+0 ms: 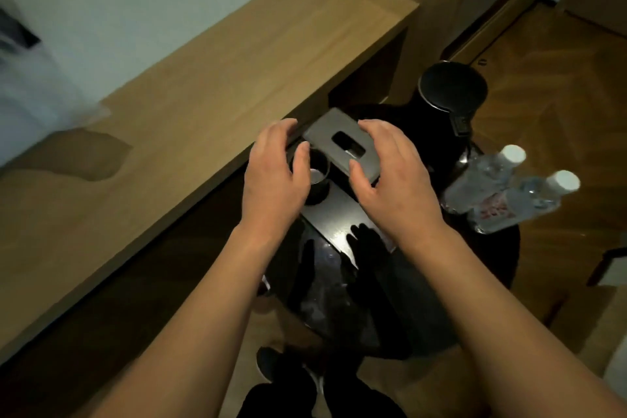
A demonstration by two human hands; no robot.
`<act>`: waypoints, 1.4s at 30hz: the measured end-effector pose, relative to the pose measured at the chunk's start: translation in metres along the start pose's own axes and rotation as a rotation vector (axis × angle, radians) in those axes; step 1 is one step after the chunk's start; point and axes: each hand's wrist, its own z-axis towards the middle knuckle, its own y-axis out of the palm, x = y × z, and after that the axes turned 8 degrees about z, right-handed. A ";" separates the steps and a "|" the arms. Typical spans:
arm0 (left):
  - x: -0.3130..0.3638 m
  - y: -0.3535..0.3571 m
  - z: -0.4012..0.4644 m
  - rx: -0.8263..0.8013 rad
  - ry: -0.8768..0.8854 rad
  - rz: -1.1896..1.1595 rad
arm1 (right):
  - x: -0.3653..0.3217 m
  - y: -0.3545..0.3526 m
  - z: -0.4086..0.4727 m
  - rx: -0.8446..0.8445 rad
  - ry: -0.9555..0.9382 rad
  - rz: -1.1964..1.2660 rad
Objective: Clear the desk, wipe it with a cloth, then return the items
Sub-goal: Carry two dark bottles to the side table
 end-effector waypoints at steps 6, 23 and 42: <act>-0.079 -0.077 -0.034 0.160 -0.192 0.076 | -0.077 0.072 0.005 -0.174 -0.157 0.029; -0.252 -0.278 -0.189 0.507 -0.606 0.240 | -0.307 0.245 -0.062 -0.549 -0.540 0.120; -0.253 -0.396 -0.484 1.063 -1.289 0.519 | -0.519 0.356 -0.283 -1.192 -1.170 0.443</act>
